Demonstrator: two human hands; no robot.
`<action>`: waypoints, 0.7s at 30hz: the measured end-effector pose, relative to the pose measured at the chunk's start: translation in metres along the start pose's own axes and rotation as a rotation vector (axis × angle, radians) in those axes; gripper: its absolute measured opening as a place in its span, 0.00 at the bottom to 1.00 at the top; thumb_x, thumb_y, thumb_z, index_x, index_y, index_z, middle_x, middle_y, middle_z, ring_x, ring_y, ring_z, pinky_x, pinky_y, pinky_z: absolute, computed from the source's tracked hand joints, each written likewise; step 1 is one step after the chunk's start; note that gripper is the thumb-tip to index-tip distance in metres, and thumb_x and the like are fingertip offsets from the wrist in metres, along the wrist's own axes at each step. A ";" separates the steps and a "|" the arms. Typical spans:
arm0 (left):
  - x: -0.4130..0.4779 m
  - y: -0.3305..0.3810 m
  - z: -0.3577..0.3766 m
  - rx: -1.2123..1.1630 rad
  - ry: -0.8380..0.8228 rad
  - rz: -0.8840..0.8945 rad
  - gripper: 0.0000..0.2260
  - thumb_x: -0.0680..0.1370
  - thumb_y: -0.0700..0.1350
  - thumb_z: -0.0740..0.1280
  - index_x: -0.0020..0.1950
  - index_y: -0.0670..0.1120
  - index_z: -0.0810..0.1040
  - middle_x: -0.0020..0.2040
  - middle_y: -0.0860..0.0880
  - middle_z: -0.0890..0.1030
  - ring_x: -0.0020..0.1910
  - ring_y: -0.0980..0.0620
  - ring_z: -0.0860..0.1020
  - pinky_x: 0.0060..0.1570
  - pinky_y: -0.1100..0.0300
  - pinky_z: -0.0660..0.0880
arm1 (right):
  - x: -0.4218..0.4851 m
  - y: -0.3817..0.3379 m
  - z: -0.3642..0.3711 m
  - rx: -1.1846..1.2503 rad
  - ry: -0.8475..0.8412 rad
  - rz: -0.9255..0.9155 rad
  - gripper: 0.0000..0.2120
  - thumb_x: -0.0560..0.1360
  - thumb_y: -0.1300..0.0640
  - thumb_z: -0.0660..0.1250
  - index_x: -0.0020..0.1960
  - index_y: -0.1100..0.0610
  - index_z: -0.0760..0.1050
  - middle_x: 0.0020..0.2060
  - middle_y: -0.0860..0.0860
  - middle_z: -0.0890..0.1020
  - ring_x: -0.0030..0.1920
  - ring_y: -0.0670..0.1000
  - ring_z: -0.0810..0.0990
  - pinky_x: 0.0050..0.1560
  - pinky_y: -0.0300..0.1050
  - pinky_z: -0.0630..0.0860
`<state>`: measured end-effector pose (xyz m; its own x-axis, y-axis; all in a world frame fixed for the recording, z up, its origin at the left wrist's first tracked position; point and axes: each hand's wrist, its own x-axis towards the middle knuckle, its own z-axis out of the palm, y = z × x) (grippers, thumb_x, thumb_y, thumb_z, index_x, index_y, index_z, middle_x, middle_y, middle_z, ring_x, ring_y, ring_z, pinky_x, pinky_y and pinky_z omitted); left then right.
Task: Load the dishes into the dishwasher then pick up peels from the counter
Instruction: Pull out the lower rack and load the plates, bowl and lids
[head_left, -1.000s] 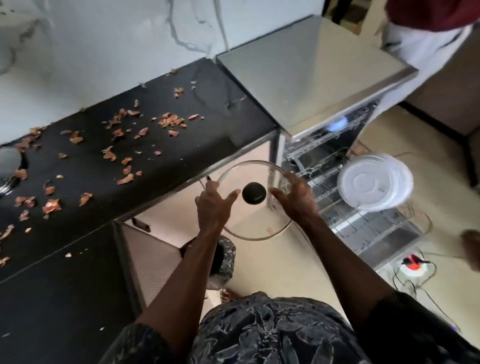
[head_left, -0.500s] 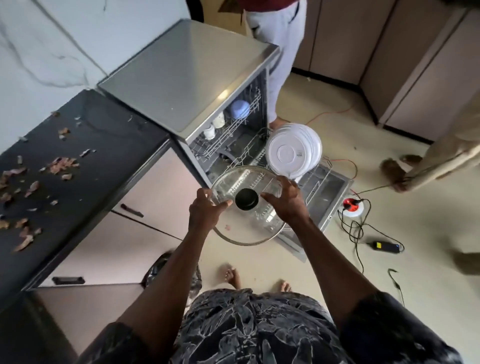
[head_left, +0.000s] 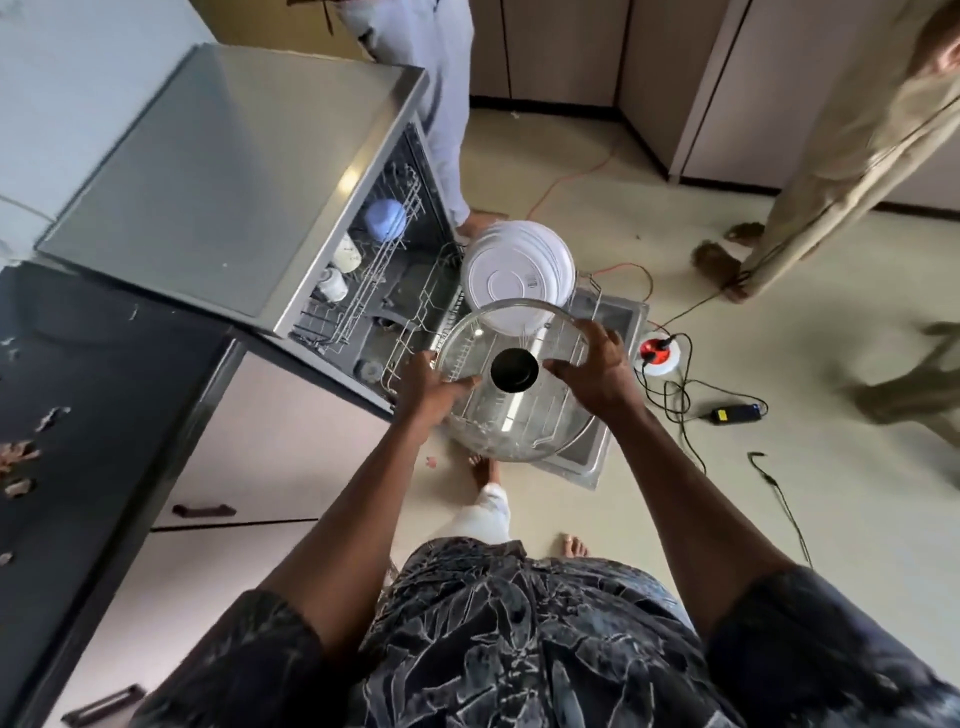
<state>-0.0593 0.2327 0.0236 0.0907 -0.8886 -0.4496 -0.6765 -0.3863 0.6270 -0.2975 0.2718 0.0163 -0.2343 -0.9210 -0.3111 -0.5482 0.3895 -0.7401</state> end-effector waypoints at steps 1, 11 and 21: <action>0.012 0.002 0.000 0.018 -0.030 -0.013 0.44 0.69 0.57 0.79 0.77 0.42 0.63 0.73 0.40 0.72 0.70 0.40 0.73 0.66 0.47 0.74 | 0.008 0.000 0.003 -0.004 0.006 0.017 0.37 0.72 0.44 0.76 0.76 0.52 0.66 0.70 0.59 0.71 0.68 0.62 0.72 0.67 0.60 0.73; 0.138 -0.007 -0.007 -0.082 -0.286 -0.142 0.47 0.70 0.47 0.80 0.80 0.39 0.55 0.72 0.41 0.72 0.69 0.42 0.73 0.68 0.50 0.72 | 0.088 -0.007 0.062 0.015 0.065 0.175 0.37 0.69 0.49 0.80 0.73 0.54 0.69 0.65 0.60 0.75 0.62 0.59 0.77 0.62 0.52 0.75; 0.247 0.001 -0.008 -0.038 -0.314 -0.147 0.48 0.67 0.48 0.80 0.79 0.44 0.56 0.65 0.41 0.77 0.60 0.45 0.78 0.58 0.49 0.79 | 0.171 -0.020 0.094 -0.063 0.027 0.233 0.47 0.71 0.51 0.79 0.81 0.56 0.55 0.73 0.61 0.66 0.70 0.61 0.69 0.68 0.55 0.69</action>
<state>-0.0319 0.0108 -0.0821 -0.0481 -0.7057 -0.7069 -0.6449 -0.5185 0.5615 -0.2516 0.1067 -0.0780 -0.3811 -0.8065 -0.4521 -0.5261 0.5913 -0.6113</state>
